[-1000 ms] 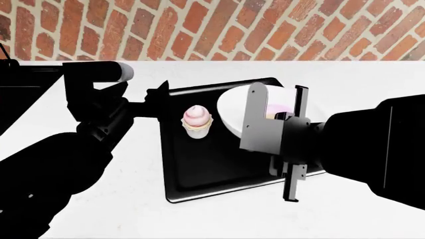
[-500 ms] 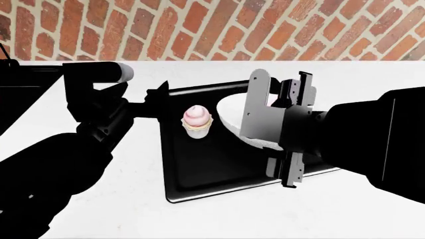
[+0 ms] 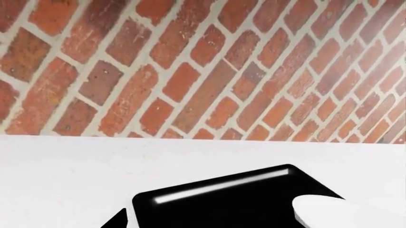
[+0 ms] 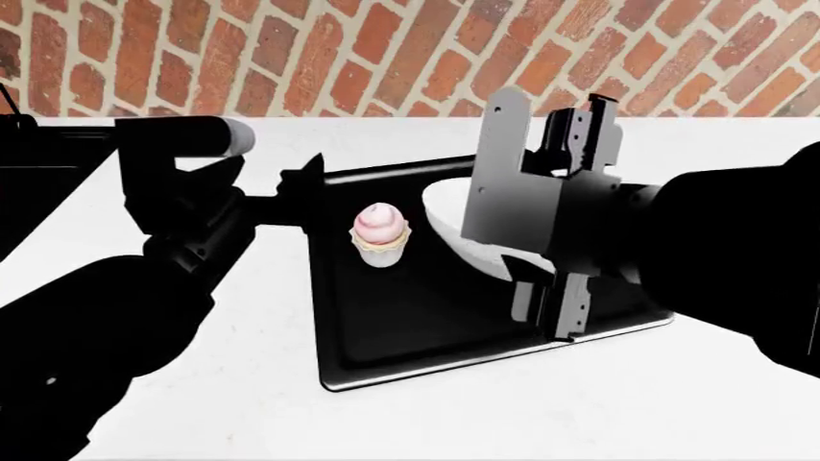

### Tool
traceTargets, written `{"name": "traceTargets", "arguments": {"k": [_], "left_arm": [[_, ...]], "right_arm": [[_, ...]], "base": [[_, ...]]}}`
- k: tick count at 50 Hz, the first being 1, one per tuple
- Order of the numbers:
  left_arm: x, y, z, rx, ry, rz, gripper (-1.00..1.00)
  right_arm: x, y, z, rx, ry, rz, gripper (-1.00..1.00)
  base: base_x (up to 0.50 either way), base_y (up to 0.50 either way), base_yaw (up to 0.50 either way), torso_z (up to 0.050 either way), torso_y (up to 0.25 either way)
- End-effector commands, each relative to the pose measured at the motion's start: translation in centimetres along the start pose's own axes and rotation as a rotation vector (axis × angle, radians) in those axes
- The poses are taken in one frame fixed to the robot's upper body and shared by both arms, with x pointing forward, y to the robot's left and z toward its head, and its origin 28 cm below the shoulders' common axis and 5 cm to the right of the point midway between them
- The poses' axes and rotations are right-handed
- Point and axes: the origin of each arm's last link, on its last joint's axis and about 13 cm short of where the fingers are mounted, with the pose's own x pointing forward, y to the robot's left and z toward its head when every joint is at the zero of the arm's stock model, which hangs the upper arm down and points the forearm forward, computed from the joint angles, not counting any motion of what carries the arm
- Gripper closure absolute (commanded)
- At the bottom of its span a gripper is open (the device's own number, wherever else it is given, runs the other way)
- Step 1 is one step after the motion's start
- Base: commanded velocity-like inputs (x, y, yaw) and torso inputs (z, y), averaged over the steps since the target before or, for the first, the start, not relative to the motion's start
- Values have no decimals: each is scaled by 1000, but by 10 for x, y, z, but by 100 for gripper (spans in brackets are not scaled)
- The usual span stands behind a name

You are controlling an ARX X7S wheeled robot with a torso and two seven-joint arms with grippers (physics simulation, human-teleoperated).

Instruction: Pick up the bowl with donut and place it on the tray. Pick up the cupcake and place it on the tray.

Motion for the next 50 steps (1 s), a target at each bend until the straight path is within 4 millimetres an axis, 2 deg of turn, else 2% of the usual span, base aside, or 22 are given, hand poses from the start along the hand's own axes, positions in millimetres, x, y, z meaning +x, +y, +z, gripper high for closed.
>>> {"name": "traceTargets", "arguments": {"k": [1, 15, 27, 38, 44, 50], "left_arm": [[-2, -1, 3, 1, -6, -1, -100], [-5, -1, 6, 1, -15, 1, -100], [-11, -2, 10, 6, -28, 4, -100], [-33, -2, 20, 19, -78, -8, -100], [-50, -4, 29, 33, -122, -22, -100], [-62, -6, 34, 48, -152, -33, -100]], "right_arm": [[-11, -4, 6, -16, -28, -48, -100], [-23, -6, 8, -13, -41, -89, -100], [-33, 0, 5, 8, -47, -109, -100], [-62, 24, -2, 102, -84, -172, -100], [-84, 41, -6, 177, -92, -239, -100], [-96, 53, -11, 297, -94, -333, -100]], "base": [[0, 0, 0, 0, 0], [0, 0, 0, 0, 0], [0, 0, 0, 0, 0], [0, 0, 0, 0, 0], [0, 0, 0, 0, 0], [0, 0, 0, 0, 0]]}}
